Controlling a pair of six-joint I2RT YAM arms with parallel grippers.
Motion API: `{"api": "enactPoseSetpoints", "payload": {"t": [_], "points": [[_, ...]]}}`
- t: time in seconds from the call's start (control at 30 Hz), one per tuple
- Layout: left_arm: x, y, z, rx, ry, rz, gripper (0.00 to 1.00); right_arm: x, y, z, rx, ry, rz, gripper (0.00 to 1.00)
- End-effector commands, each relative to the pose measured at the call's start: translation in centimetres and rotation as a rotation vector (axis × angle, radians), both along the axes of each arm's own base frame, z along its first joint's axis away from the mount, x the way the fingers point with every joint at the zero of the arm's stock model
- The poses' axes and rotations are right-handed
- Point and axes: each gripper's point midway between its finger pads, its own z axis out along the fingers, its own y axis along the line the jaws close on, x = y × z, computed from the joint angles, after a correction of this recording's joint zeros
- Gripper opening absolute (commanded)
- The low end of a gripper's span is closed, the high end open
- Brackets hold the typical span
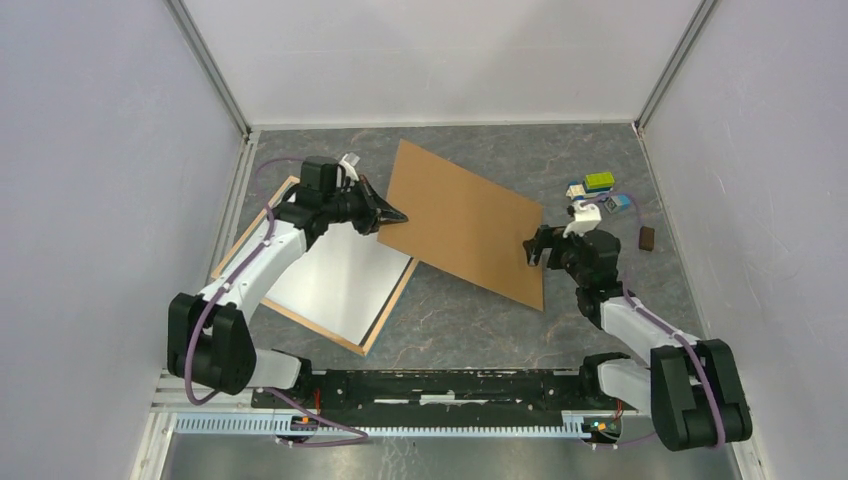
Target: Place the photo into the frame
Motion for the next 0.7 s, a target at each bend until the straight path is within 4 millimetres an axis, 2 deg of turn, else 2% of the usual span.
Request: {"api": "enactPoseSetpoints", "payload": {"t": [0.0, 0.17, 0.27, 0.3, 0.33, 0.5, 0.6, 0.67], "points": [[0.0, 1.6, 3.2, -0.033, 0.038, 0.087, 0.02, 0.8, 4.2, 4.3, -0.09, -0.143, 0.168, 0.98], [0.6, 2.4, 4.5, -0.107, 0.141, 0.182, 0.02, -1.1, 10.2, 7.8, -0.155, -0.247, 0.384, 0.98], [0.6, 2.3, 5.6, -0.142, 0.204, 0.208, 0.02, -2.9, 13.1, 8.4, -0.252, -0.265, 0.504, 0.98], [0.5, 2.4, 5.7, -0.143, 0.221, 0.22, 0.02, -3.4, 13.5, 8.3, -0.285, -0.266, 0.523, 0.98], [0.4, 2.5, 5.7, -0.149, 0.239, 0.237, 0.02, -3.7, 13.5, 8.3, -0.322, -0.272, 0.526, 0.98], [1.2, 4.4, 4.4, -0.201, 0.332, 0.362, 0.02, -3.9, 11.1, 8.1, -0.499, -0.274, 0.461, 0.97], [1.4, 4.8, 4.3, -0.203, 0.349, 0.377, 0.02, -4.9, 10.6, 8.1, -0.548, -0.322, 0.477, 0.94], [1.3, 4.8, 4.5, -0.194, 0.352, 0.374, 0.02, -5.8, 11.1, 8.8, -0.531, -0.384, 0.492, 0.94]]}}
